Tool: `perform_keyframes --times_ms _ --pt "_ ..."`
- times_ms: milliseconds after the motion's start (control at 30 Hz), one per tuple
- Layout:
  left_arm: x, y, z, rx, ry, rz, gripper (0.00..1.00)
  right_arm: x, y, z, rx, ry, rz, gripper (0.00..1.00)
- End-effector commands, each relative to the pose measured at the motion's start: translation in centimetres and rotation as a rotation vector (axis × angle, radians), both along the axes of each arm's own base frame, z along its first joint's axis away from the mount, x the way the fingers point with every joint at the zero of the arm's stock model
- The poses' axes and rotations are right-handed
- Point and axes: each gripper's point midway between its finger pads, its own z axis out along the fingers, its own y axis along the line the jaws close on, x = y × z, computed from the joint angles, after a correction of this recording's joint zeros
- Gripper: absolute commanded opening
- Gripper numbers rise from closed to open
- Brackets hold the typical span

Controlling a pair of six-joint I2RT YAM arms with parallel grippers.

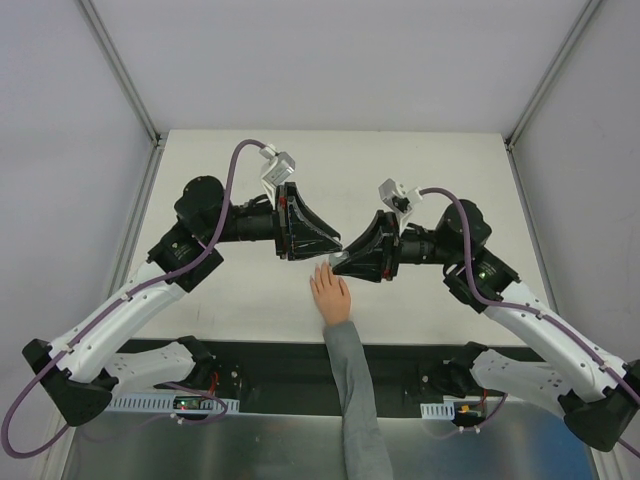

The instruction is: Paint the nails

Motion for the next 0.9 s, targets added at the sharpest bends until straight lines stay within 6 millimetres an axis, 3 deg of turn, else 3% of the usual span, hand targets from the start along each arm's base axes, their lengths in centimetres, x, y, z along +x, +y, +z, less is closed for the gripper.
perform_keyframes --times_ms 0,100,133,233,267,300,333,367,400,433,500,600,767,800,833,867 --pt "-0.6 -0.4 1.1 -0.038 -0.037 -0.063 0.24 1.4 0.1 2.4 0.064 -0.062 -0.079 0.0" --pt "-0.4 -0.6 0.8 -0.029 -0.025 -0.064 0.12 2.6 -0.2 2.3 0.054 -0.073 -0.158 0.0" --pt "-0.2 -0.7 0.7 -0.024 -0.021 -0.058 0.0 2.9 -0.2 2.3 0.051 -0.084 -0.182 0.0" --pt "0.7 -0.6 0.1 0.003 -0.005 0.004 0.0 4.8 -0.5 1.6 -0.013 -0.077 -0.328 0.0" --pt "2.0 -0.6 -0.1 0.018 0.008 0.085 0.0 5.4 -0.9 0.3 -0.086 -0.096 -0.382 0.0" --pt "2.8 -0.5 0.0 0.029 0.01 0.141 0.0 6.7 -1.2 0.5 -0.116 -0.117 -0.516 0.0" --pt "3.6 -0.2 -1.9 0.11 0.046 0.207 0.0 7.6 -1.7 0.5 -0.155 -0.148 -0.616 0.0" --pt "4.8 0.1 -2.5 0.148 0.056 0.302 0.0 11.6 -5.9 -0.4 -0.282 -0.195 -0.985 0.0" --pt "6.4 0.4 -2.5 0.173 0.044 0.437 0.0 10.5 -4.8 0.2 -0.328 -0.255 -1.048 0.0" --pt "7.3 0.7 -3.7 0.228 0.068 0.507 0.0 10.7 -5.7 0.5 -0.374 -0.294 -1.173 0.0" --pt "8.2 0.9 -3.7 0.228 0.091 0.593 0.0 10.1 -6.1 1.7 -0.43 -0.405 -1.321 0.01" --pt "8.4 0.7 -3.3 0.211 0.132 0.609 0.0 9.3 -3.0 1.8 -0.415 -0.434 -1.23 0.0" --pt "7.9 1.0 -2.7 0.192 0.13 0.597 0.0 7.8 -0.5 1.4 -0.329 -0.424 -1.005 0.0" --pt "7.8 1.1 -2.9 0.192 0.135 0.599 0.04 7.1 0.6 1.1 -0.303 -0.423 -0.904 0.01" --pt "7.5 1.4 -2.7 0.178 0.146 0.6 0.2 6.7 1.0 0.9 -0.286 -0.412 -0.856 0.0" --pt "7.5 1.5 -2.7 0.174 0.153 0.605 0.3 5.7 1.4 0.6 -0.265 -0.408 -0.776 0.0"
